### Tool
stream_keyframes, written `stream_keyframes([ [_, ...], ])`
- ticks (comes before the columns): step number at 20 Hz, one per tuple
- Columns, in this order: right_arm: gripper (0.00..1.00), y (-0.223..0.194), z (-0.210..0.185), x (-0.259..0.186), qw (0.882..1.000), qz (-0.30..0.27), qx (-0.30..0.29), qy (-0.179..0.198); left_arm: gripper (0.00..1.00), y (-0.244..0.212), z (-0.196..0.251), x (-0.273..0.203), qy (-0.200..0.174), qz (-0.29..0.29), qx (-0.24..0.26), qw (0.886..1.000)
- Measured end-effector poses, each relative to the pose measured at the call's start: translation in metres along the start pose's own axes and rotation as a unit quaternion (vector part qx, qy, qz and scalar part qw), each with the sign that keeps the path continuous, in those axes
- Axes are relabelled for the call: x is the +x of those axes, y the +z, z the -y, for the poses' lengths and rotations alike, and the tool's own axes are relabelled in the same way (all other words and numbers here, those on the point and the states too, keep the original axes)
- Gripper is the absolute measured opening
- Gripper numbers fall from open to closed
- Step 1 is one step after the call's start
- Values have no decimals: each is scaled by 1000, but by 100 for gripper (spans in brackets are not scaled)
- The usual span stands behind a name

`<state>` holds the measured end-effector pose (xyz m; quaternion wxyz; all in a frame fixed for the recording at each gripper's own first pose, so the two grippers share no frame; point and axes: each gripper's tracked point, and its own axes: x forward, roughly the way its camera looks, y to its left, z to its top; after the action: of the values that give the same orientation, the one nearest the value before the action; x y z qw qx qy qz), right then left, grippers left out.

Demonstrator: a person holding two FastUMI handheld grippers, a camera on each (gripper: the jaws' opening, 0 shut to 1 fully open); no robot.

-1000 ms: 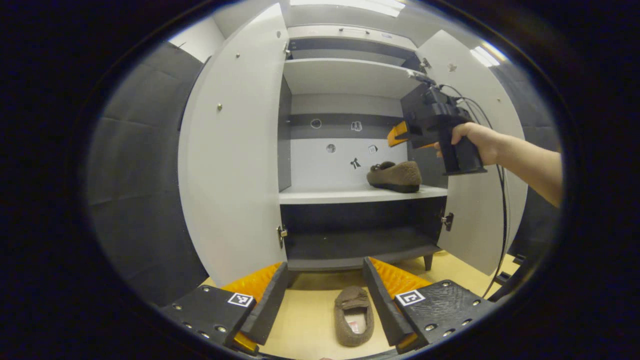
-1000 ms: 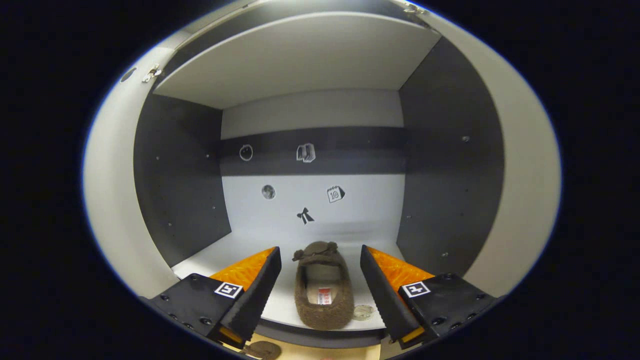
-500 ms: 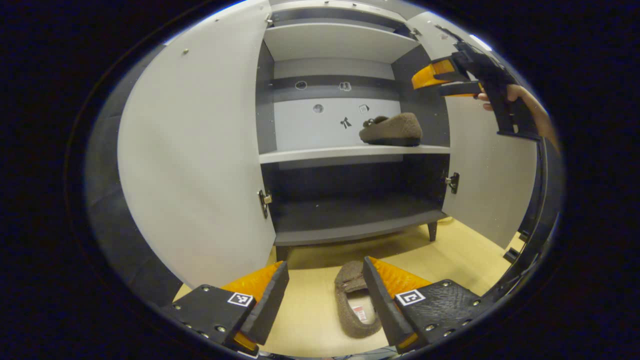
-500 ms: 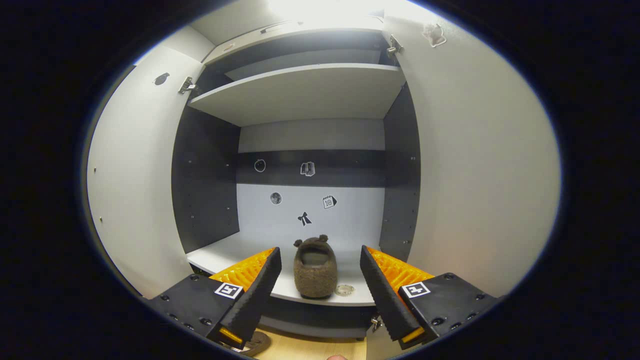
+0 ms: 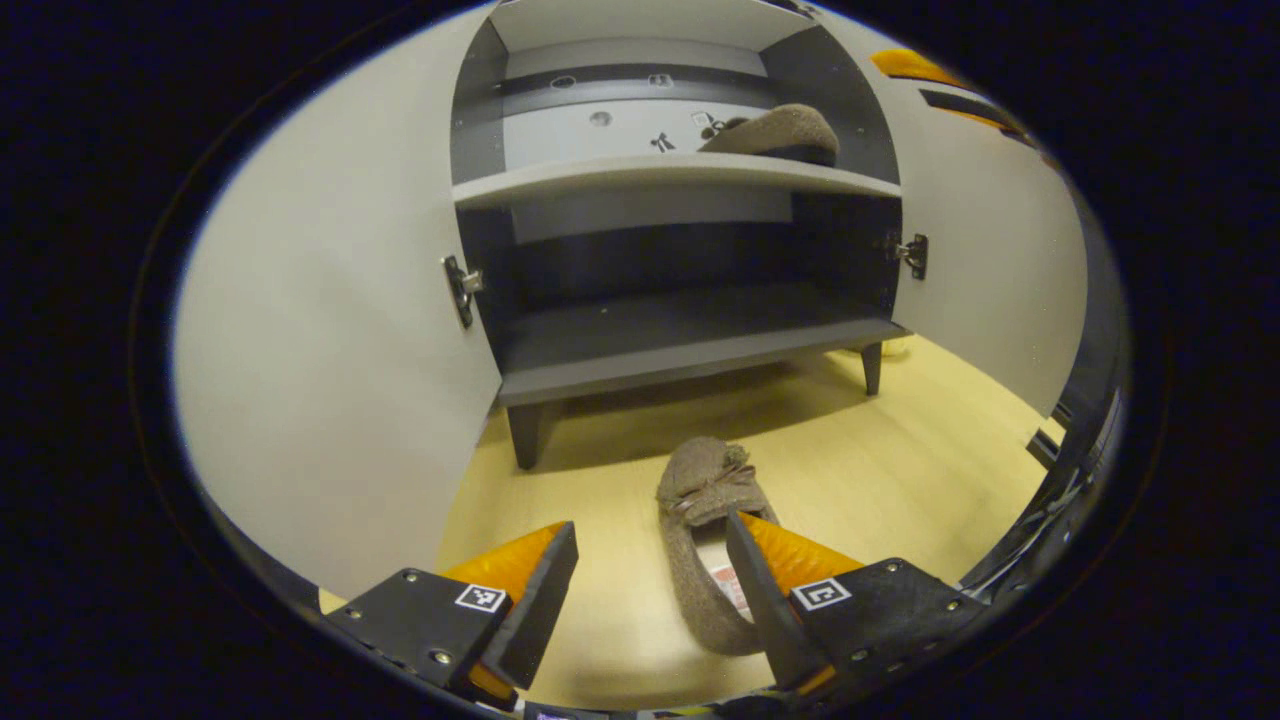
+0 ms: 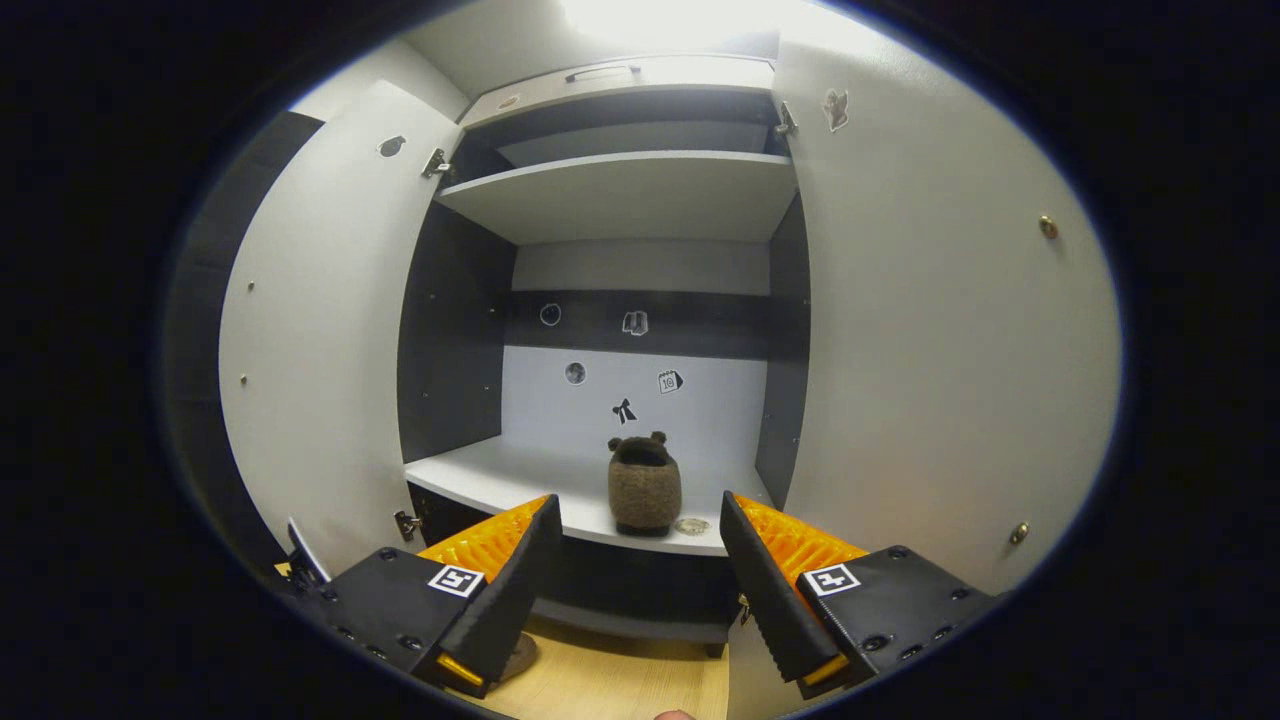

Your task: Grab one shoe with the right hand and put it into the shoe cabinet, grab the other shoe with the left hand and put it into the shoe cabinet; then close the right door with the right hand and the left door with the left hand.

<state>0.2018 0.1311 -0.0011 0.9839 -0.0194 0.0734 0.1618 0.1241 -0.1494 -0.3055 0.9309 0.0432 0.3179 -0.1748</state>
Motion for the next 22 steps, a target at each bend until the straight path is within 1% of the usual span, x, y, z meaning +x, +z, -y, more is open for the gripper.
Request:
stream_keyframes([
  [4, 100, -8, -4, -14, 1000, -17, -10, 12, 87, -28, 1, 16, 0, -47, -21, 999],
  [10, 100, -19, -13, -24, 999, -32, -13, 19, 88, -49, 5, 43, -7, -83, -40, 996],
  [11, 100, -19, -13, -24, 999, -33, -13, 19, 91, -50, 6, 45, -9, -90, -47, 995],
  [12, 100, -19, -14, -25, 999, -33, -15, 19, 88, -53, 6, 46, -11, -95, -53, 994],
  [13, 100, -19, -15, -26, 999, -33, -16, 18, 95, -53, 7, 45, -18, -99, -60, 993],
  [16, 100, -17, -19, -29, 999, -32, -17, 21, 72, -60, 19, 44, -44, -115, -88, 988],
  [17, 100, -17, -19, -31, 999, -32, -18, 21, 55, -63, 22, 45, -47, -117, -96, 987],
  [18, 100, -17, -20, -32, 999, -32, -19, 22, 62, -65, 27, 46, -53, -120, -99, 986],
  [19, 100, -18, -21, -33, 999, -33, -20, 22, 39, -65, 31, 48, -56, -125, -101, 985],
  [20, 100, -19, -22, -35, 999, -35, -19, 22, 34, -65, 30, 47, -53, -132, -101, 985],
  [21, 100, -21, -24, -36, 999, -37, -17, 24, 34, -63, 28, 48, -47, -135, -96, 985],
  [22, 100, -22, -25, -38, 999, -39, -14, 26, 39, -63, 26, 48, -45, -137, -100, 984],
])
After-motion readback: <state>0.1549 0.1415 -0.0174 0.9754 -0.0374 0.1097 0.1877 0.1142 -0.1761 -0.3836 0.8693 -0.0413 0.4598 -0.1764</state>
